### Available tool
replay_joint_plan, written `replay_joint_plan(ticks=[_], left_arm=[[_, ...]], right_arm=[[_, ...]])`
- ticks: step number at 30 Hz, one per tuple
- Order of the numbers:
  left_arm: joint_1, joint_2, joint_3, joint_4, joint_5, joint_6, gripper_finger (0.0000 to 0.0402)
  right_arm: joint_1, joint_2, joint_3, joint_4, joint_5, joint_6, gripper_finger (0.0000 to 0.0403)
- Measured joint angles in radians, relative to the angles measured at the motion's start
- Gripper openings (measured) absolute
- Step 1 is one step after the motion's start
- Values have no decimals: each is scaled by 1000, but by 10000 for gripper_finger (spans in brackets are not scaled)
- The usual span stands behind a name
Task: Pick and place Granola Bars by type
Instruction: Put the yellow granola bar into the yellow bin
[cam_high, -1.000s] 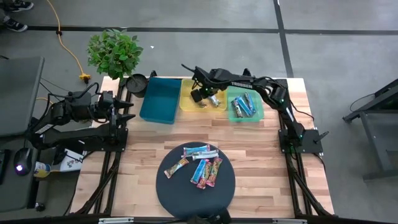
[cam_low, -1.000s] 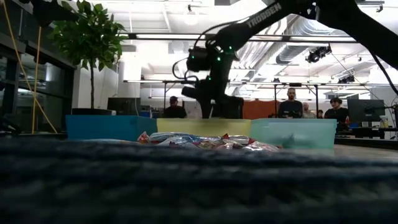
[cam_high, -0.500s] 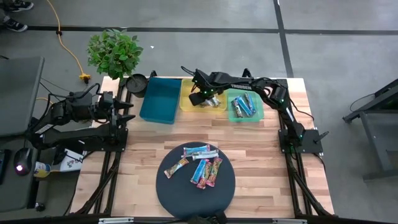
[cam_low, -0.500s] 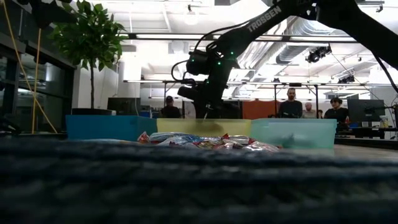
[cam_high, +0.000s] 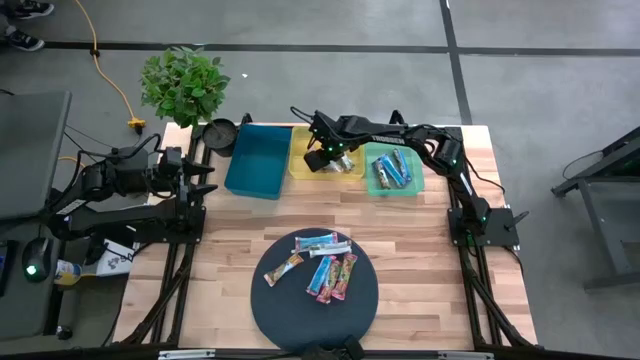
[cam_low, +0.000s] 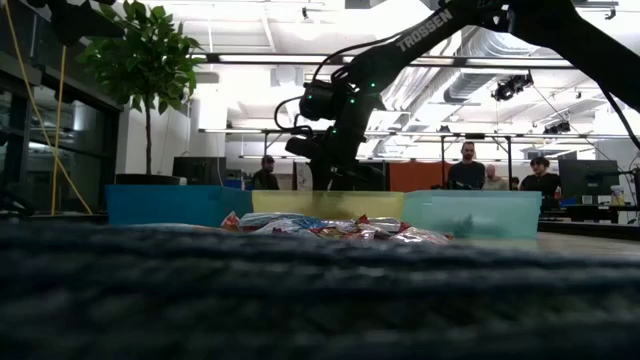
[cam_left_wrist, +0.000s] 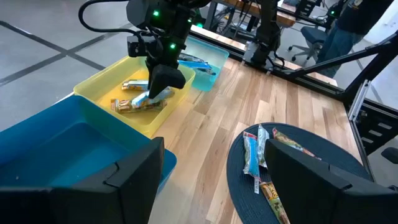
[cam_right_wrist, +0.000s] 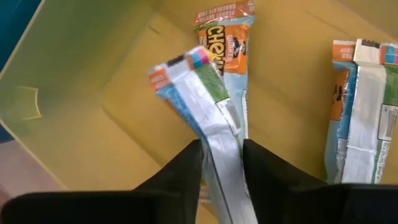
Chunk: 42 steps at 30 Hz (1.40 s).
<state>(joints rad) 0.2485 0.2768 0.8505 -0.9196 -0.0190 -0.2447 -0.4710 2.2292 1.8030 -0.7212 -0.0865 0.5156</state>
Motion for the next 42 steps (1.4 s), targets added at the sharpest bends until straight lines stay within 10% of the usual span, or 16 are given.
replay_joint_plan(ticks=[11,42], left_arm=[[0,0,0,0,0,0,273],[0,0,0,-6,0,4,273]], right_arm=[[0,-4,0,-2,-11,-56,186],[96,-451,2,138,24,-368,191]])
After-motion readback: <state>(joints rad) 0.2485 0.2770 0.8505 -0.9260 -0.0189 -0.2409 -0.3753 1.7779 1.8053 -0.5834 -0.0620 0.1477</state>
